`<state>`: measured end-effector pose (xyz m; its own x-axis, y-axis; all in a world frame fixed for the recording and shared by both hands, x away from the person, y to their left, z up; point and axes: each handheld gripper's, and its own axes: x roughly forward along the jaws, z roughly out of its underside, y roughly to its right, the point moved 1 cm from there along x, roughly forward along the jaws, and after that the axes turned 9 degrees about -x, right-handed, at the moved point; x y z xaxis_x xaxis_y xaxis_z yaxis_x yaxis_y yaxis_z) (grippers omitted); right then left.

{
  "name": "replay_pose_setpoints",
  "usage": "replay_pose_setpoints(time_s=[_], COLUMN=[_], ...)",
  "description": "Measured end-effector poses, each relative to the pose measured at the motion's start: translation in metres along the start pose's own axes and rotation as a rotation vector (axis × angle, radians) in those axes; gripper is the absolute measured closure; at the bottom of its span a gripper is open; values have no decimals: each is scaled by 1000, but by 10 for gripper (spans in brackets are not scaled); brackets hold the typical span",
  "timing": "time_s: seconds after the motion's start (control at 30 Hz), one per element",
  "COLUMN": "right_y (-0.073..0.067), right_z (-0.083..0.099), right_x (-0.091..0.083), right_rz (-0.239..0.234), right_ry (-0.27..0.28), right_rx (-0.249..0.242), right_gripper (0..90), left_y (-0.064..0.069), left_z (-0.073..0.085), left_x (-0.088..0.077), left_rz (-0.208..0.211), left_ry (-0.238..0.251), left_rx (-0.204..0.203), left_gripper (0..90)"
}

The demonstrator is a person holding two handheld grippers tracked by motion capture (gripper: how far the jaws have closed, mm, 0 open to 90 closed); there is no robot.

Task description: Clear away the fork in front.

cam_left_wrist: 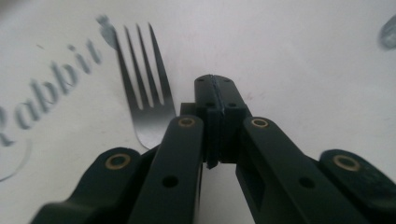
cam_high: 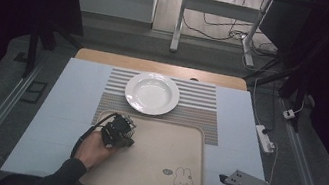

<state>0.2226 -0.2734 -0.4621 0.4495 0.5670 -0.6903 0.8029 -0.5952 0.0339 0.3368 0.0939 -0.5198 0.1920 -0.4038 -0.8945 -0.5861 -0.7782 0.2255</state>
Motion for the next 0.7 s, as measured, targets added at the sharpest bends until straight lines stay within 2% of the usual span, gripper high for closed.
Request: replay_pose_setpoints(time_s=[0.07, 0.17, 0.47, 0.6, 0.7], right_y=[0, 0, 1, 1, 1], right_z=[0, 0, 0, 0, 0], right_x=[0, 0, 1, 1, 1], right_rz=[-1, -4, -12, -14, -16], right_ry=[-1, -1, -12, -12, -11], right_rx=[1, 2, 0, 0, 2], right_gripper=[18, 18, 20, 20, 20], left_y=[-3, -9, -41, -50, -54], left_z=[0, 1, 6, 8, 9], left_x=[0, -2, -11, -13, -15], left_rz=[15, -23, -29, -19, -37], left_ry=[10, 20, 27, 31, 27], left_rx=[-25, -45, -142, -165, -176], left_gripper=[896, 896, 896, 896, 896])
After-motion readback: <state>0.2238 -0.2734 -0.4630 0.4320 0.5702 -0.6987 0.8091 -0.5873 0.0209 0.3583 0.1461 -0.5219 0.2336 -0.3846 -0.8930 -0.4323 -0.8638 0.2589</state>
